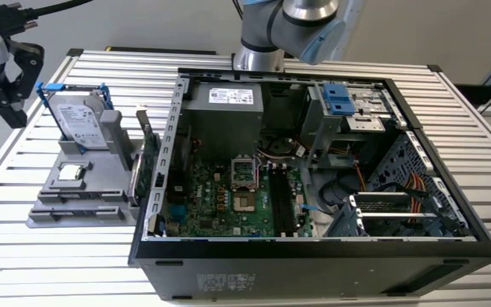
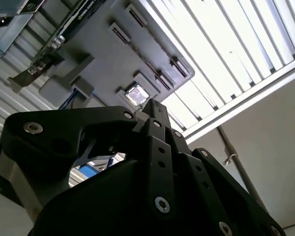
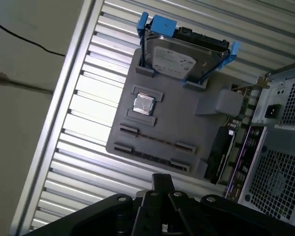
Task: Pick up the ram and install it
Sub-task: 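Pick up the ram and move it above insertion slot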
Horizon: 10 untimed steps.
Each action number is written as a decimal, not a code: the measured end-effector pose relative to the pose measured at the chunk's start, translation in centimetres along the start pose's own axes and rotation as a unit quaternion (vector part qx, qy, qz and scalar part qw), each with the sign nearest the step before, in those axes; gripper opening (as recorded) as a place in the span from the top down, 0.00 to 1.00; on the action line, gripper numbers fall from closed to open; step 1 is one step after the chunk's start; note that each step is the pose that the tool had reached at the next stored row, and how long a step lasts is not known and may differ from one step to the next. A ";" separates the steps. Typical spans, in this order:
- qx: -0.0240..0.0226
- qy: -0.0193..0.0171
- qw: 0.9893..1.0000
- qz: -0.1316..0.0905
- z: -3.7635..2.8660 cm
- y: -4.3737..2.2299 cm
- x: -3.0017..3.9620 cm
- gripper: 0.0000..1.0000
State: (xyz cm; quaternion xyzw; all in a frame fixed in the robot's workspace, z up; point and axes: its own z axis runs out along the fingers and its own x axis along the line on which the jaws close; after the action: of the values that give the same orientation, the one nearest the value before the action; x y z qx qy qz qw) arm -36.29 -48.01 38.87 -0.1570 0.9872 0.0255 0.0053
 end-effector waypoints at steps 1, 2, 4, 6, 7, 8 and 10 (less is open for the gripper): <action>0.000 0.000 1.000 -0.005 0.00 0.00 0.00 1.00; 0.000 0.001 1.000 -0.010 0.00 0.00 0.00 1.00; 0.000 0.001 1.000 -0.020 0.00 0.00 0.00 1.00; -0.001 0.002 1.000 -0.031 0.00 0.00 0.00 1.00; -0.001 0.002 0.999 -0.036 0.00 0.00 0.00 1.00; -0.001 0.002 0.999 -0.042 0.00 0.00 0.00 1.00; -0.001 0.003 0.999 -0.053 0.00 0.00 0.00 1.00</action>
State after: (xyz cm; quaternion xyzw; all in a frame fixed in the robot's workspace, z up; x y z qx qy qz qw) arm -36.29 -48.01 38.88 -0.2094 0.9775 0.0257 0.0039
